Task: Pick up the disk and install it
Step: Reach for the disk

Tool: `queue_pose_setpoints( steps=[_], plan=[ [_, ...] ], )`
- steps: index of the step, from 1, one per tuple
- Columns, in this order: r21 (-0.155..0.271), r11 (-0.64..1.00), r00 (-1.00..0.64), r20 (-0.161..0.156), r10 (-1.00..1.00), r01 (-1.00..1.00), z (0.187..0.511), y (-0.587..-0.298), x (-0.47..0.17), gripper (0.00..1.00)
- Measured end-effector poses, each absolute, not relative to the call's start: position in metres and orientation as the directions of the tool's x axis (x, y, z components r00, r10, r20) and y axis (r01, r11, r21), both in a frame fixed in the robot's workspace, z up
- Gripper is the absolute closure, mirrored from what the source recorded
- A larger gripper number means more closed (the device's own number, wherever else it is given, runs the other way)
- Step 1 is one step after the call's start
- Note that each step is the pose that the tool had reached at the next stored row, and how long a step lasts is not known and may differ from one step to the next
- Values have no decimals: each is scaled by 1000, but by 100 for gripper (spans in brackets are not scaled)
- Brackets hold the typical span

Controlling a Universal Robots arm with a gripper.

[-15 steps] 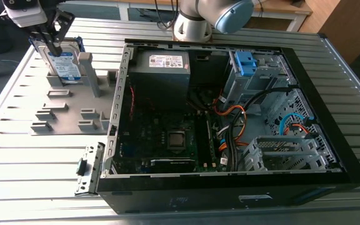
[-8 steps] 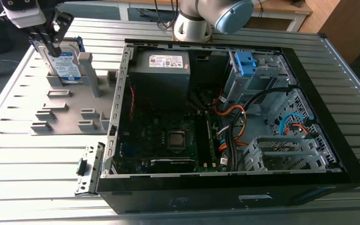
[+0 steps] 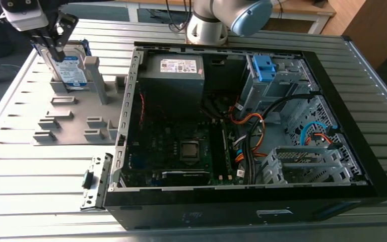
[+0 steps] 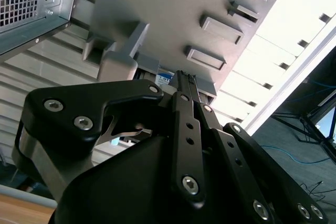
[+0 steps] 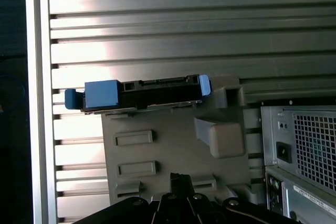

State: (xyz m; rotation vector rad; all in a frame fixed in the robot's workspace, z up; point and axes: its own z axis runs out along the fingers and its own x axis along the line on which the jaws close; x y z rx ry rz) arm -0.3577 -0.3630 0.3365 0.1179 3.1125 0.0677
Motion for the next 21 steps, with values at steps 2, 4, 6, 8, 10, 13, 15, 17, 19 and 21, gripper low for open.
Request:
queue_pose_setpoints(
  steps=[2, 4, 6, 8, 10, 13, 15, 17, 19, 21],
  plan=[
    [44, 996, -997, -24, 76, 75, 336, -363, -358, 89],
    [44, 996, -997, -24, 76, 75, 336, -363, -359, 89],
    [44, 996, -997, -24, 76, 75, 335, -363, -360, 89],
    [44, 996, -997, -24, 76, 75, 335, -363, -360, 89],
    [44, 996, -997, -24, 76, 75, 334, -363, -361, 89],
    [44, 996, -997, -24, 76, 75, 333, -362, -362, 89],
    [44, 996, -997, -25, 76, 75, 333, -362, -363, 89],
    [44, 996, -997, -24, 76, 75, 332, -362, -364, 89],
    [44, 996, -997, -24, 76, 75, 332, -362, -364, 89],
    [44, 996, -997, -24, 76, 75, 332, -362, -365, 89]
  ],
)
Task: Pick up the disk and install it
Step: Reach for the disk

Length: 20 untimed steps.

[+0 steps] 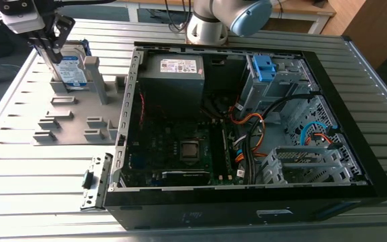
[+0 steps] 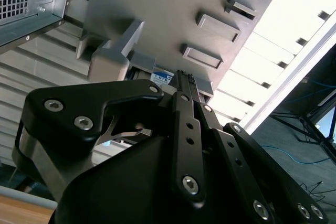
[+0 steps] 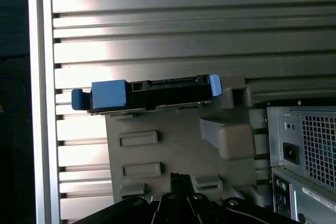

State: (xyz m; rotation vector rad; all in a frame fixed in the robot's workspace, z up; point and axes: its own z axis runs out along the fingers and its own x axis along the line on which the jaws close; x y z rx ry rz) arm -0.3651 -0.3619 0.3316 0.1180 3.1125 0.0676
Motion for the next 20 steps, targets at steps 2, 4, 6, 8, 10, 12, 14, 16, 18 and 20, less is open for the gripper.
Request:
queue_pose_setpoints(
  steps=[2, 4, 6, 8, 10, 12, 14, 16, 18, 20],
  plan=[
    [44, 996, -997, -24, 76, 75, 331, -362, -366, 89],
    [44, 996, -997, -24, 76, 75, 331, -362, -367, 89],
    [44, 996, -997, -24, 76, 75, 330, -361, -368, 89],
    [44, 996, -997, -24, 76, 75, 330, -361, -369, 89],
    [44, 996, -997, -24, 76, 75, 329, -360, -371, 89],
    [44, 996, -997, -25, 76, 75, 329, -359, -373, 89],
    [44, 996, -997, -24, 76, 75, 329, -357, -376, 89],
    [44, 996, -997, -24, 76, 75, 329, -353, -376, 89],
    [42, 996, -997, -25, 76, 75, 329, -347, -376, 89],
    [35, 997, -997, -25, 75, 74, 329, -342, -376, 89]
  ],
)
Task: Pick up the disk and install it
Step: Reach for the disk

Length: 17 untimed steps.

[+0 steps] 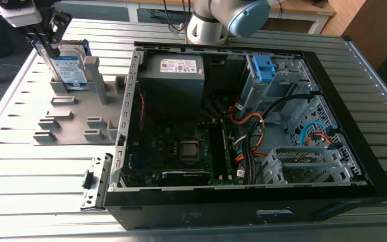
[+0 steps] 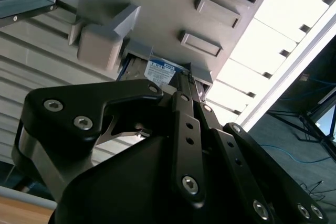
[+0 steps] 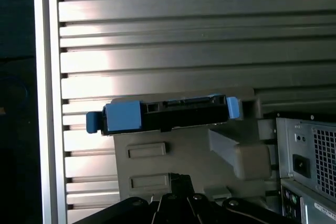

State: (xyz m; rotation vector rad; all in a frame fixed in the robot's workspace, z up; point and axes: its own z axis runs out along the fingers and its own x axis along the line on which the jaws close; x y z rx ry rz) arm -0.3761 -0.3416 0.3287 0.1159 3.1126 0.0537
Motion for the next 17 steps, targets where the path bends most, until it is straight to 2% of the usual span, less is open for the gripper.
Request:
queue_pose_setpoints(
  steps=[5, 17],
  plan=[
    [16, 997, -997, -30, 74, 74, 330, -336, -381, 89],
    [16, 997, -997, -32, 74, 73, 330, -333, -383, 89]
  ],
)
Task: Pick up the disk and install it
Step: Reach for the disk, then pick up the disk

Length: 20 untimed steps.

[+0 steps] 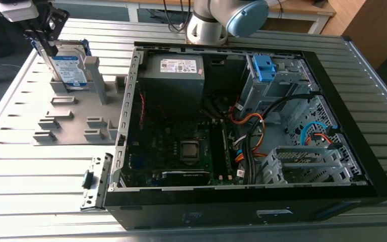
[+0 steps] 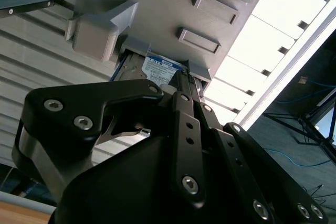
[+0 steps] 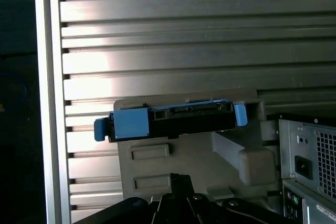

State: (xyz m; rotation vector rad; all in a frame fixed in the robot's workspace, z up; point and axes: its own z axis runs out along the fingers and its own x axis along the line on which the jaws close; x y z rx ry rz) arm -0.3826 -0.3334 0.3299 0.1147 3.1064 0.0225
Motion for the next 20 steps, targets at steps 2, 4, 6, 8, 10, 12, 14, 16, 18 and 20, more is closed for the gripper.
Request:
queue_pose_setpoints(
  steps=[2, 4, 6, 8, 10, 12, 14, 16, 18, 20],
  plan=[
    [16, 997, -997, -32, 74, 74, 330, -333, -383, 89],
    [16, 997, -997, -32, 74, 73, 330, -333, -383, 89],
    [16, 997, -997, -32, 73, 73, 330, -333, -383, 89],
    [16, 997, -997, -32, 71, 71, 330, -333, -383, 89],
    [16, 998, -997, -32, 64, 64, 330, -333, -383, 89],
    [16, 999, -998, -32, 52, 51, 330, -333, -383, 89],
    [16, 999, -999, -32, 35, 35, 330, -333, -383, 89],
    [16, 1000, -999, -32, 12, 12, 330, -333, -383, 89],
    [16, 1000, -999, -32, -13, -13, 330, -333, -383, 89],
    [16, 999, -999, -32, -35, -36, 330, -333, -383, 89]
  ],
)
